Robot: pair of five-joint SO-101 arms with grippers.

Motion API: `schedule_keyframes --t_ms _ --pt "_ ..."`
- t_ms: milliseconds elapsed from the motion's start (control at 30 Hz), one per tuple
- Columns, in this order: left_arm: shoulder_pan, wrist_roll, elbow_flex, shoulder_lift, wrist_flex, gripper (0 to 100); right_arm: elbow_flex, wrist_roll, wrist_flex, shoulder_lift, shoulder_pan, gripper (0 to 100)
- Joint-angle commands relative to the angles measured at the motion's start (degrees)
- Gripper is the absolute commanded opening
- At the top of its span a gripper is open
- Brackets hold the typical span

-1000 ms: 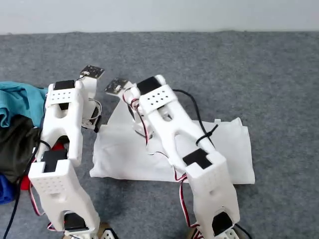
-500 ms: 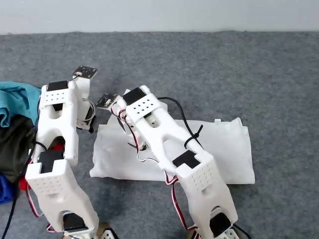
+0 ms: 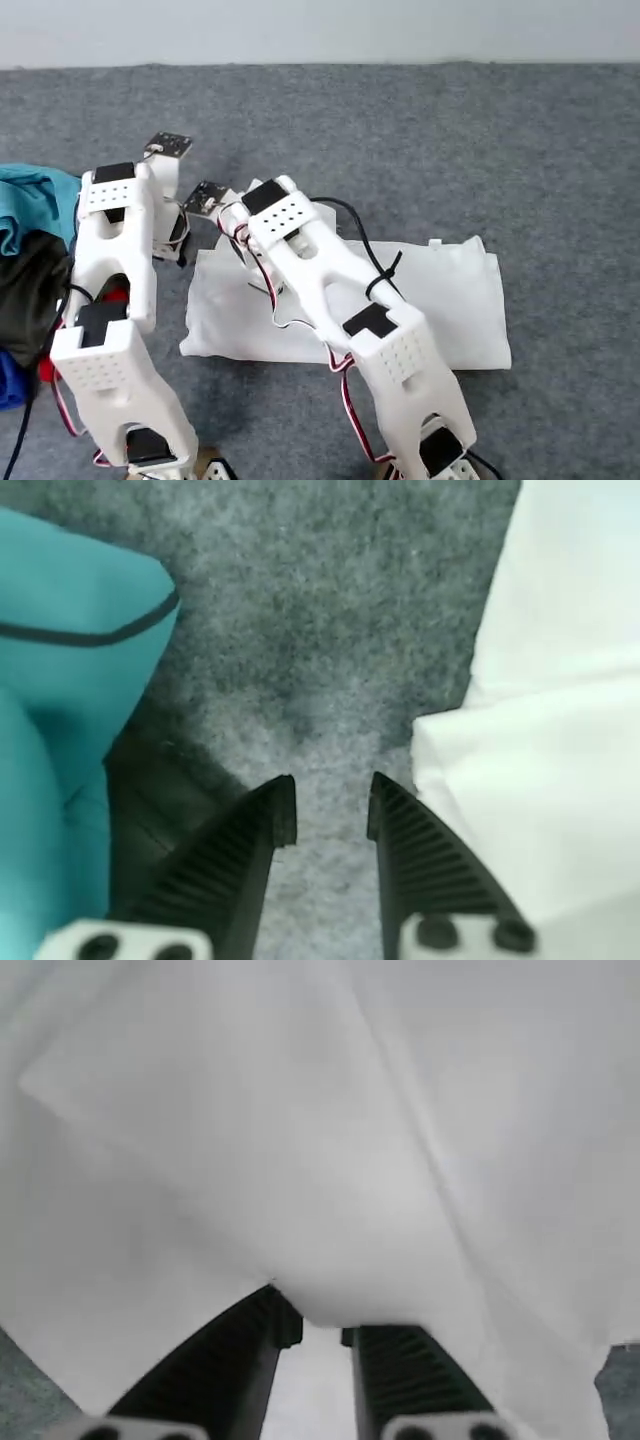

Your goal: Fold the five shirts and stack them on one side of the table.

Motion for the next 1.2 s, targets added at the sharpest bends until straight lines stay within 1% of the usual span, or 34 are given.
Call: schedule_keyframes --t_ms 0,200,433,600,733,1033,1167 --pt "0.2 0.4 -0.7 -2.6 -0.6 13 -0.7 -0.5 -0.5 1.2 -1.3 4.4" --pt "0.2 0.4 -0.7 -2.5 -0.6 13 -1.1 -0.2 3.0 1.4 -0.9 4.3" --pt "0.2 0.4 -0.7 -2.5 -0.6 13 -1.1 -0.1 7.3 -6.2 2.4 4.3" --pt "0.2 0.4 -0.7 -2.5 -0.6 13 -0.7 -0.1 10.9 -9.7 2.4 4.3" --pt "0.2 0.4 -0.7 -2.5 -0.6 13 -0.6 -0.1 12.8 -9.6 1.6 4.3" --pt "0.2 0.4 -0.7 -2.5 -0.6 13 -0.6 -0.1 12.4 -3.9 1.5 4.3" --pt "0.2 0.4 -0.7 -2.5 -0.6 13 -1.0 -0.1 12.5 -4.2 1.5 4.3"
